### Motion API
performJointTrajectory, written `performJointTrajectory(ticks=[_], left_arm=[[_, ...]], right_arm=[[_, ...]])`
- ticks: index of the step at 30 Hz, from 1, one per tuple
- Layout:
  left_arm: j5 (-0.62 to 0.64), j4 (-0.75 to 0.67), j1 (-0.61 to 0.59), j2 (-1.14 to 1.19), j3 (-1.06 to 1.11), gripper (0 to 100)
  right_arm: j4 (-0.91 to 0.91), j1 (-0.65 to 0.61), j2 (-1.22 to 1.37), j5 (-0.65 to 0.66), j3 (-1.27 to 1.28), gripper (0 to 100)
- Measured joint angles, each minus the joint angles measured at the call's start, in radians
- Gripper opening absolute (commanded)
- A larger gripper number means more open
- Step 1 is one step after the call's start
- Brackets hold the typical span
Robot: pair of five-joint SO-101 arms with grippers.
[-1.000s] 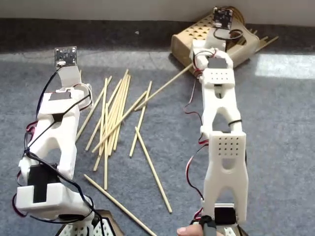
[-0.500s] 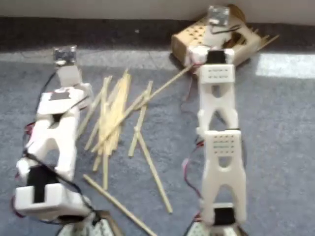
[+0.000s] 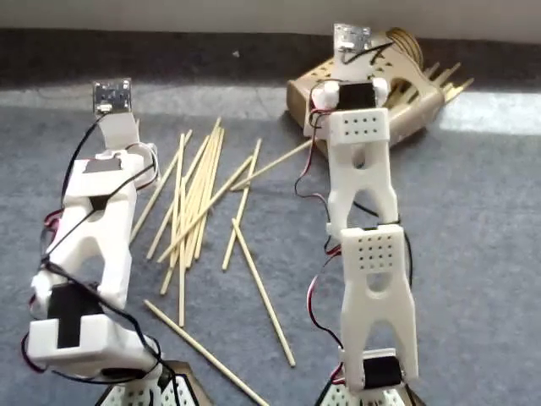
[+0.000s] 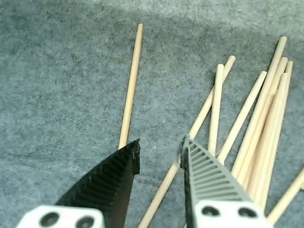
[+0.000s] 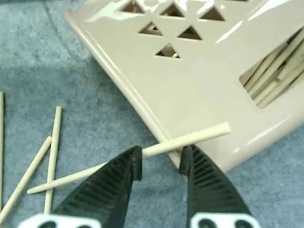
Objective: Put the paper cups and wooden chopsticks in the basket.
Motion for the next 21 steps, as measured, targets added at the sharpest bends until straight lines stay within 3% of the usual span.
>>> performJointTrajectory(ticks=[12,21], left_arm=[[0.000,0.000,0.000,0.000,0.000,17],[0.000,0.000,0.000,0.000,0.000,17]], right_arm=[[0.011,-0.089,0.012,0.000,0.115,4.7],[0.021,-0.404,0.063,0.037,0.276,4.7]])
